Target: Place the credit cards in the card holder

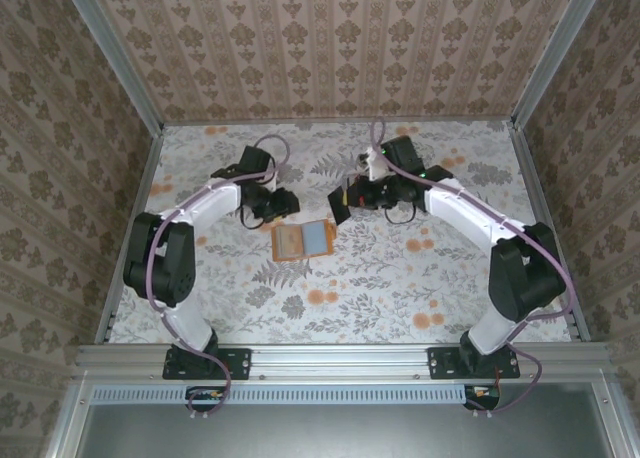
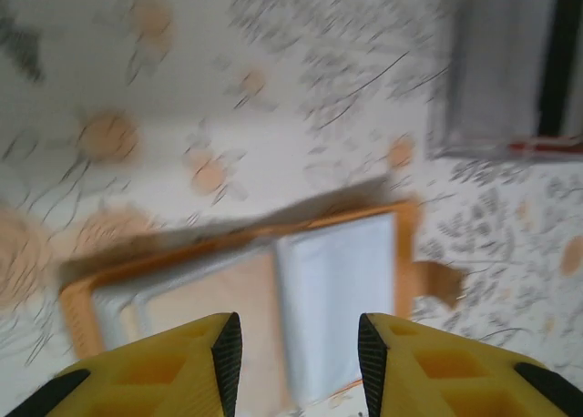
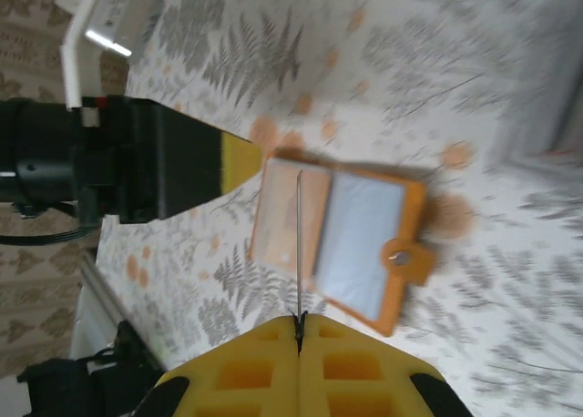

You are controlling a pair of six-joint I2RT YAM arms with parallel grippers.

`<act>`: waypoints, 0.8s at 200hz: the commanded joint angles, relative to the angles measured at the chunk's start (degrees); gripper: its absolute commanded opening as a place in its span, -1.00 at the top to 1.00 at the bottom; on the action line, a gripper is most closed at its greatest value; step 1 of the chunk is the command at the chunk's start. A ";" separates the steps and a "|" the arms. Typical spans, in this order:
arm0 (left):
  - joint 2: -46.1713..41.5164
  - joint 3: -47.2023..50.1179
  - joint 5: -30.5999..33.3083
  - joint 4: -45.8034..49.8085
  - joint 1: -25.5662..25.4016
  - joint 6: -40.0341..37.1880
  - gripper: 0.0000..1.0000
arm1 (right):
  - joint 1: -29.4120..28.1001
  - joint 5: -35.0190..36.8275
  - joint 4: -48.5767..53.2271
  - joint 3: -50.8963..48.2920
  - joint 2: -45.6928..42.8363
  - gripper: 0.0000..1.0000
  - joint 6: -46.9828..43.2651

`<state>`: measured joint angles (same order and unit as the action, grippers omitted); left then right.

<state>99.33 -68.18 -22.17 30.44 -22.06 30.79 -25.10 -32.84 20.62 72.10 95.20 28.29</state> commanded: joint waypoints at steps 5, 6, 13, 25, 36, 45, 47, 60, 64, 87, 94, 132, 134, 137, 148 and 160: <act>-4.48 5.35 1.91 0.24 0.69 -0.56 0.19 | -4.21 -3.21 -9.19 -2.78 3.23 1.00 4.83; -4.57 5.52 1.94 0.24 0.70 -0.56 0.19 | -4.32 -3.20 -9.41 -2.90 3.37 1.00 5.01; -5.00 6.86 1.96 0.08 1.25 -0.55 0.21 | -5.19 -3.25 -11.13 -3.63 4.41 1.00 5.90; -5.51 8.90 1.73 -0.32 2.01 -0.46 0.25 | -6.43 -3.64 -13.99 -4.81 6.21 1.00 7.39; -5.82 10.25 1.52 -0.55 2.49 -0.46 0.28 | -7.34 -3.57 -15.91 -5.61 7.75 1.00 8.26; -6.02 11.03 1.55 -0.64 2.72 -0.49 0.30 | -7.98 -3.57 -17.11 -5.90 8.63 1.00 8.74; -6.13 11.16 1.66 -0.68 2.79 -0.47 0.31 | -8.09 -3.62 -17.35 -5.95 8.87 1.00 8.78; -6.40 11.82 2.10 -0.60 2.99 -0.60 0.34 | -8.64 -3.39 -18.07 -6.00 10.36 1.00 8.88; -6.43 12.03 2.35 -0.56 3.07 -0.63 0.34 | -8.73 -3.37 -18.27 -5.92 10.88 1.00 8.88; -5.32 12.83 2.84 -0.97 3.52 -0.98 0.35 | -8.76 -3.35 -19.95 -6.44 12.64 1.00 9.54; -4.84 13.06 2.75 -1.30 3.56 -0.99 0.35 | -8.74 -3.08 -19.97 -6.44 13.01 1.00 9.47; -2.72 13.72 2.31 -3.10 3.61 -0.67 0.35 | -8.56 -1.47 -18.99 -6.44 14.22 1.00 8.97; -2.65 13.72 2.31 -3.15 3.61 -0.71 0.35 | -8.56 -1.34 -19.01 -6.51 14.18 1.00 8.97; -2.57 13.76 2.28 -3.18 3.61 -0.72 0.35 | -8.48 -1.17 -19.11 -6.65 14.20 1.00 9.02; -2.26 13.92 2.37 -3.42 3.61 -0.64 0.36 | -8.39 -0.68 -19.02 -6.83 14.18 1.00 8.97; -1.88 14.03 2.39 -3.70 3.61 -0.71 0.36 | -8.21 -0.29 -18.99 -7.16 14.24 1.00 9.17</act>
<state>96.16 -55.13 -20.23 27.38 -18.98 30.81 -33.69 -34.74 2.74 66.02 108.20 36.69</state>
